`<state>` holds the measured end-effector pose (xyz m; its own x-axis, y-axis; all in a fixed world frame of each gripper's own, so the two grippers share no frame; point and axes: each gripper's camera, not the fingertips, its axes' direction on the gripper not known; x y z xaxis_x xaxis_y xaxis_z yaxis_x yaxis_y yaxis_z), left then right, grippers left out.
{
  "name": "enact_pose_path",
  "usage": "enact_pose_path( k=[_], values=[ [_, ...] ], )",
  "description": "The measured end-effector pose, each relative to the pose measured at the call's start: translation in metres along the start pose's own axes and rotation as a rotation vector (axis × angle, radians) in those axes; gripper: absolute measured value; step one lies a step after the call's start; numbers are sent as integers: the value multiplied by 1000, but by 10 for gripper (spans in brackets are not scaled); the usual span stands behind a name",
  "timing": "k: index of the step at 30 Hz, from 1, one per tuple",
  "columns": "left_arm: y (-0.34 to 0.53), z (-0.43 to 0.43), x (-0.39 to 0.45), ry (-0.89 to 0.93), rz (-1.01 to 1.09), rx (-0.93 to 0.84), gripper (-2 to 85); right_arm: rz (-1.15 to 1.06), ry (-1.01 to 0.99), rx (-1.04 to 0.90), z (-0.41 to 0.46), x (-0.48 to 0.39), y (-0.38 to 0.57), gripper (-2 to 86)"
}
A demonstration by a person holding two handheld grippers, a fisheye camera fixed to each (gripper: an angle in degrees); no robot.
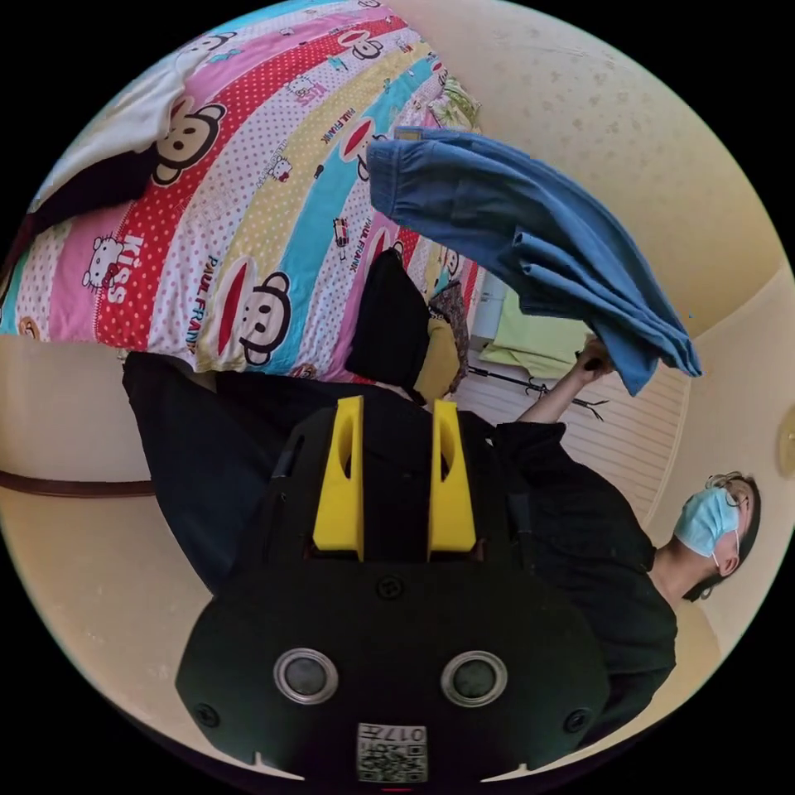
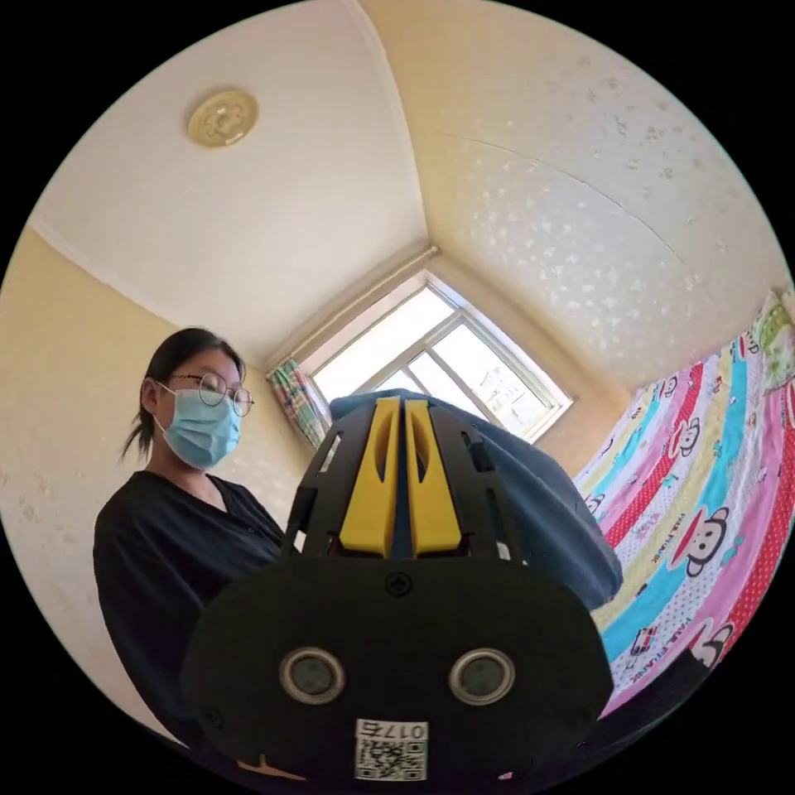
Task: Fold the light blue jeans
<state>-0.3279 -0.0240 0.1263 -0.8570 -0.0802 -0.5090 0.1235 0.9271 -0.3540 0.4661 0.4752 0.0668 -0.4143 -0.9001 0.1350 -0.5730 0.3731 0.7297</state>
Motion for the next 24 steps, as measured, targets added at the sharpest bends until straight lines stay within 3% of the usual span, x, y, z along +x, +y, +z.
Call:
enact_pose_path(
  k=[3,8,10,14,20,24],
  values=[
    [0,9,-11,37,-36,15,124,208,46,-166,-7,42,89,6],
    [-2,20,-28,50,-106,30,124,776,449,-634,-19,121,298,7],
    [-6,28,-32,57,-120,25,124,893,554,-673,-27,143,338,9],
    [-19,55,-34,57,-132,-11,124,821,603,-504,3,190,333,25],
    [-35,102,-36,56,-113,-72,124,628,853,-885,202,343,334,108],
    [-27,125,-46,78,-98,-64,124,559,904,-969,329,435,363,127]
  ],
)
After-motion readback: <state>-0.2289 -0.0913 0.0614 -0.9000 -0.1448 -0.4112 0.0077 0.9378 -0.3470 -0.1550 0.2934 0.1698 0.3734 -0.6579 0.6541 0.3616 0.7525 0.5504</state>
